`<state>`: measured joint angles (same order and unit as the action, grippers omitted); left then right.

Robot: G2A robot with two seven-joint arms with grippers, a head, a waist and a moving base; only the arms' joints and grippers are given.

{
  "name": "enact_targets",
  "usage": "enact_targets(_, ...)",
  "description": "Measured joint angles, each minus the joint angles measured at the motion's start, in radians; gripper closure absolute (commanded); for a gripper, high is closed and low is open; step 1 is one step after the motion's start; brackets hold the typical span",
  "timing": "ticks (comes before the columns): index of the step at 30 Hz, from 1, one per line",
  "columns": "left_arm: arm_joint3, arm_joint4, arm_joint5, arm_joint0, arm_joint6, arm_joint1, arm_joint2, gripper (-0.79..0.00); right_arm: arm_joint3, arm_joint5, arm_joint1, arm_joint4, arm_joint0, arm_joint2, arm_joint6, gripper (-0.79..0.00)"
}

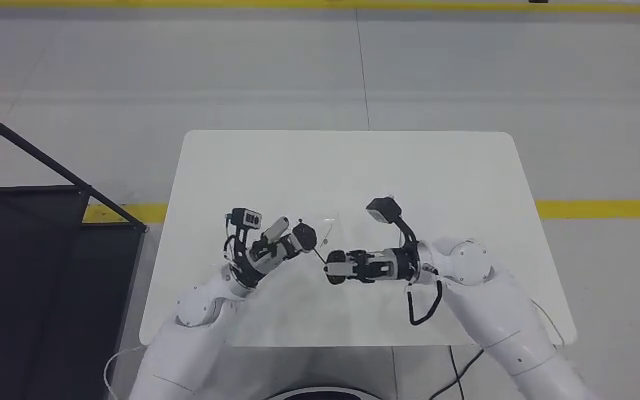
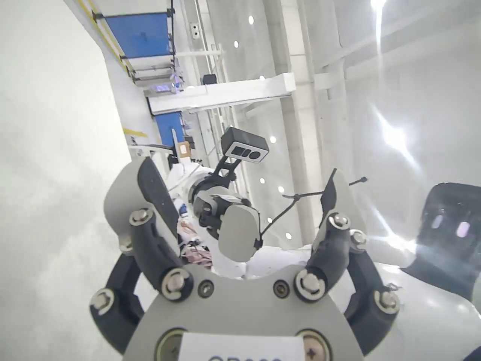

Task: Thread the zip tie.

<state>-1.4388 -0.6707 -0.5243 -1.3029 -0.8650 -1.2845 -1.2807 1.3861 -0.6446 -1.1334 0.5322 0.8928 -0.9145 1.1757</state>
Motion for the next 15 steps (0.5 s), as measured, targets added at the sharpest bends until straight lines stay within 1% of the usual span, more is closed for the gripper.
enact_targets(2,0.028,-0.061,0.006,0.014,-0.045,-0.002,0.009,-0.656,-0.008,-0.014,0.002,0.002,-0.006,0.012,-0.014,0.000)
enact_targets(5,0.061,-0.155,0.015,0.028,-0.102,-0.007,0.017,-0.613,-0.016,-0.034,0.006,0.009,-0.013,0.029,-0.034,0.000)
enact_targets(6,0.072,-0.184,0.019,0.033,-0.120,-0.007,0.017,-0.573,-0.019,-0.038,0.007,0.013,-0.016,0.034,-0.038,0.000)
enact_targets(8,0.096,-0.234,0.024,0.043,-0.160,-0.009,0.016,-0.520,-0.027,-0.042,0.009,0.026,-0.023,0.045,-0.042,0.000)
enact_targets(11,0.120,-0.253,0.019,0.053,-0.186,-0.011,0.016,-0.499,-0.039,-0.043,0.013,0.043,-0.035,0.061,-0.043,0.000)
enact_targets(15,0.123,-0.255,0.015,0.057,-0.199,-0.012,0.019,-0.413,-0.051,-0.042,0.017,0.060,-0.051,0.083,-0.042,0.000)
